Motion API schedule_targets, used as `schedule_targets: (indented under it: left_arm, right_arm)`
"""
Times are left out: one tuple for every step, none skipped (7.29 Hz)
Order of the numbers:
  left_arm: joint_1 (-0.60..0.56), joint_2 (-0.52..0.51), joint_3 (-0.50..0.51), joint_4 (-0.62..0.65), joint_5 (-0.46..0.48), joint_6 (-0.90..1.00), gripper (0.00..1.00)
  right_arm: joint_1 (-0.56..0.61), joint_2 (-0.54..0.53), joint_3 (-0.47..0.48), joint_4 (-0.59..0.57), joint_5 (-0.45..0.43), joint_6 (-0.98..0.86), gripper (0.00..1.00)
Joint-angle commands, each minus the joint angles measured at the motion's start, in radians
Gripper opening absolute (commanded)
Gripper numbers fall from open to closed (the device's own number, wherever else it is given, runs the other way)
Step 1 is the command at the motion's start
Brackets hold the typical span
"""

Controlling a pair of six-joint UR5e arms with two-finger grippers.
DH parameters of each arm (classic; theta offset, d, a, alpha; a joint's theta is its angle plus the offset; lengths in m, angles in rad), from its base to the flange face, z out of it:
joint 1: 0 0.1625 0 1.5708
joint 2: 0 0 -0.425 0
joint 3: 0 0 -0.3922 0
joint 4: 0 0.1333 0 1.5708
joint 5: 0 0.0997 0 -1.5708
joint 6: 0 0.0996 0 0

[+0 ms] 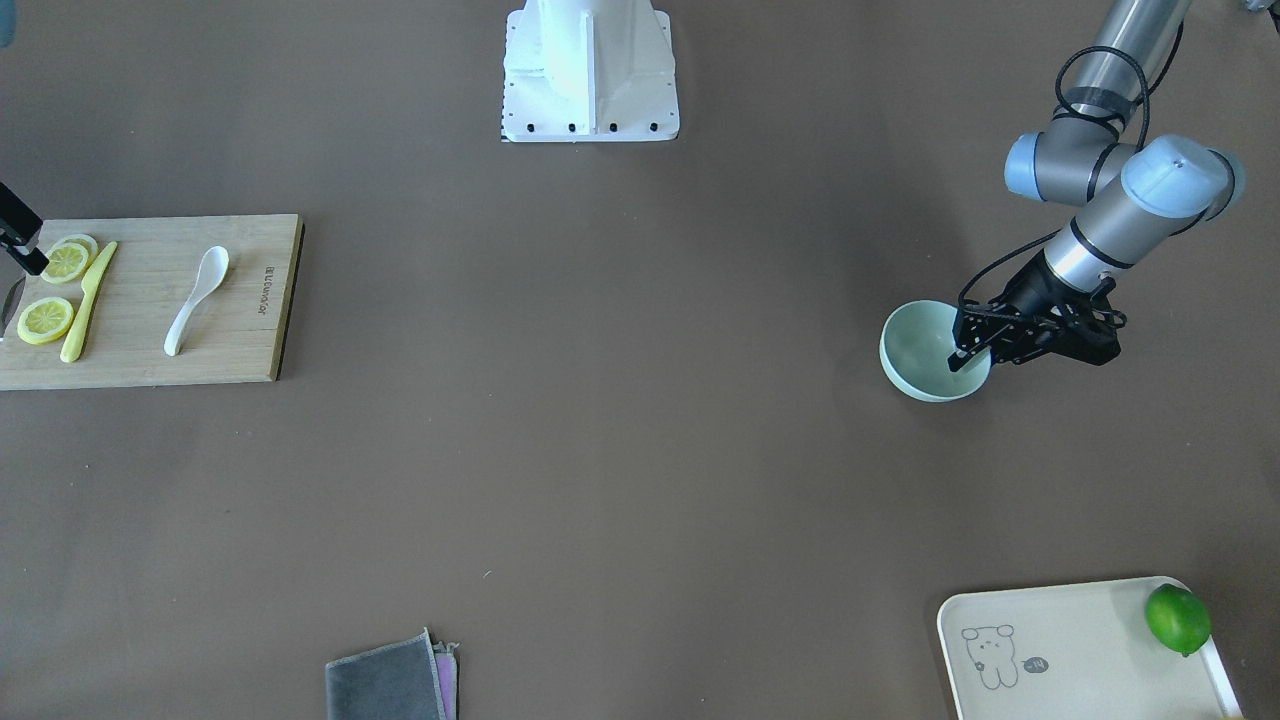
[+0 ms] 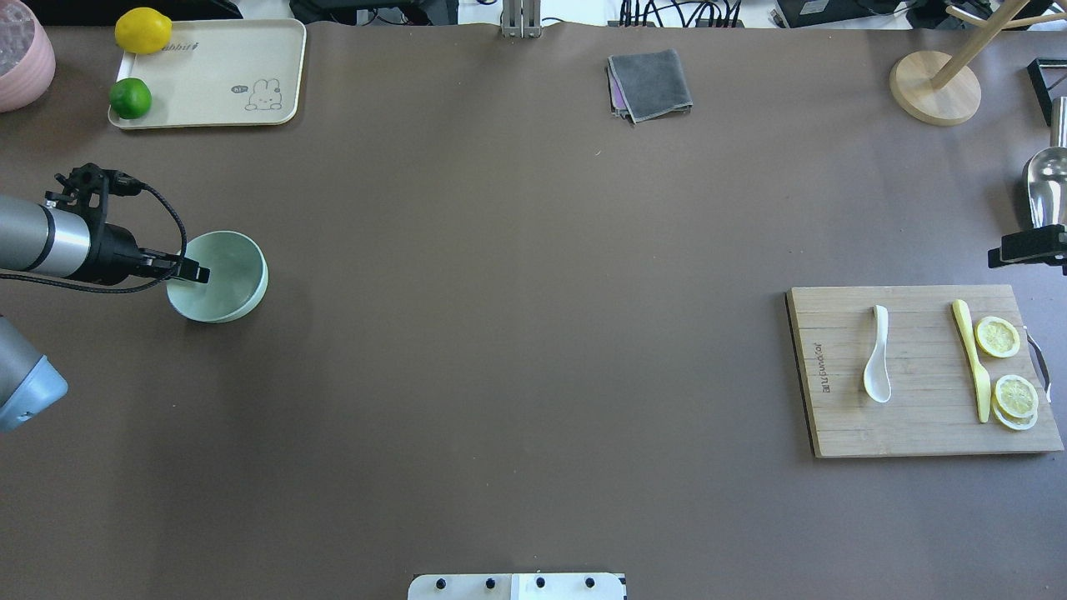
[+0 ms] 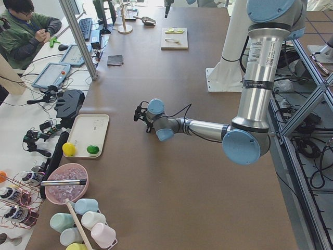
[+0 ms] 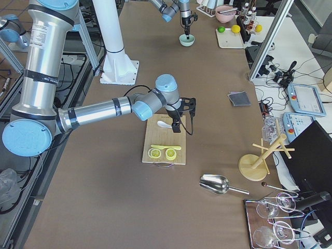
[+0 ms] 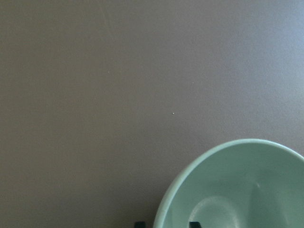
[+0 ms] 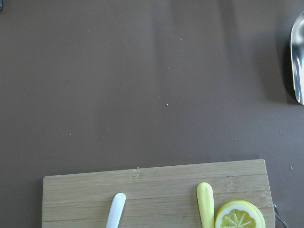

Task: Place spoon in bowl
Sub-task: 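Push the pale green bowl with the left gripper toward the table center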

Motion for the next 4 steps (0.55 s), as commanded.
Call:
schedule_targets:
  left_arm:
    - [0.001, -0.038, -0.064, 0.027, -0.009, -0.082, 0.0]
    - [0.001, -0.104, -0.114, 0.114, -0.008, -0.169, 0.0]
    - [0.054, -0.162, -0.17, 0.218, 0.007, -0.237, 0.0]
    - [0.132, -0.219, -0.193, 0.281, 0.095, -0.294, 0.0]
  right_arm:
    - [0.0, 0.001, 0.001, 0.0, 0.0, 0.002, 0.99]
    - [0.0, 0.001, 0.001, 0.0, 0.0, 0.003, 0.99]
    - [0.0, 0.001, 0.001, 0.0, 0.001, 0.003, 0.99]
    - [0.0, 0.001, 0.001, 0.0, 0.001, 0.003, 0.99]
